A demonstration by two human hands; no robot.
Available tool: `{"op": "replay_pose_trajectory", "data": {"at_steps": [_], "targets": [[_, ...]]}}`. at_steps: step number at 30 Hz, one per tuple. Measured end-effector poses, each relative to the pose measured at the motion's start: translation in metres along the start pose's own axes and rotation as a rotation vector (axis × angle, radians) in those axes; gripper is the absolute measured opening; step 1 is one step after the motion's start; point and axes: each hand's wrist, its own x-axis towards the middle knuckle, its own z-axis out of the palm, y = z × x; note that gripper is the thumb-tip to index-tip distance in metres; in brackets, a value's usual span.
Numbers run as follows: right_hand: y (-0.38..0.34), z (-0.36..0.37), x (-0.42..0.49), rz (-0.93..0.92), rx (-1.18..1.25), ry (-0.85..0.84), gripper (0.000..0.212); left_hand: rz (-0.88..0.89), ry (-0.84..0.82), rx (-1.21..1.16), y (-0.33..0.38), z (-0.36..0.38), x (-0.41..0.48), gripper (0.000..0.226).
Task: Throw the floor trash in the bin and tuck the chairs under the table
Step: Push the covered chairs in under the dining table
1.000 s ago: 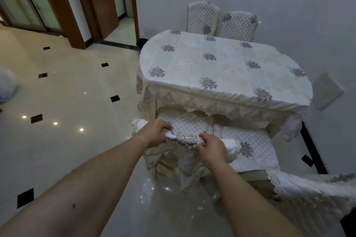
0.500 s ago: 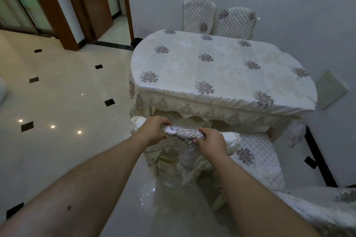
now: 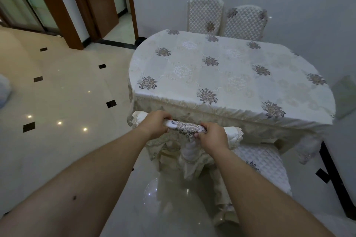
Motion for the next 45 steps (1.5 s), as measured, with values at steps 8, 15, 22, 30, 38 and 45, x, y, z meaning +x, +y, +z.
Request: {"op": "replay_pose_trajectory", "data": {"at_steps": [8,15,22,30,38,45], "targets": [[-0.008,0.001,0.044,-0.011,0.005,0.014,0.038,0.002,0.004,-0.022,-0.008,-0.012,0.042,0.036],[-0.019,0.002,0.083,-0.030,-0.005,0.026,0.032,-0.011,0.008,-0.040,-0.016,-0.022,0.081,0.043],[-0.030,0.001,0.121,0.002,-0.013,0.039,0.046,0.018,-0.003,0.000,-0.018,-0.037,0.119,0.036],[-0.028,-0.002,0.135,-0.008,-0.049,0.023,0.040,0.050,-0.057,0.010,-0.021,-0.040,0.137,0.038],[-0.028,0.000,0.133,-0.003,-0.038,0.007,0.041,0.032,-0.052,0.012,-0.018,-0.041,0.134,0.037],[-0.028,-0.003,0.130,-0.011,-0.059,-0.067,0.060,0.021,-0.062,0.040,-0.016,-0.041,0.125,0.046]]}}
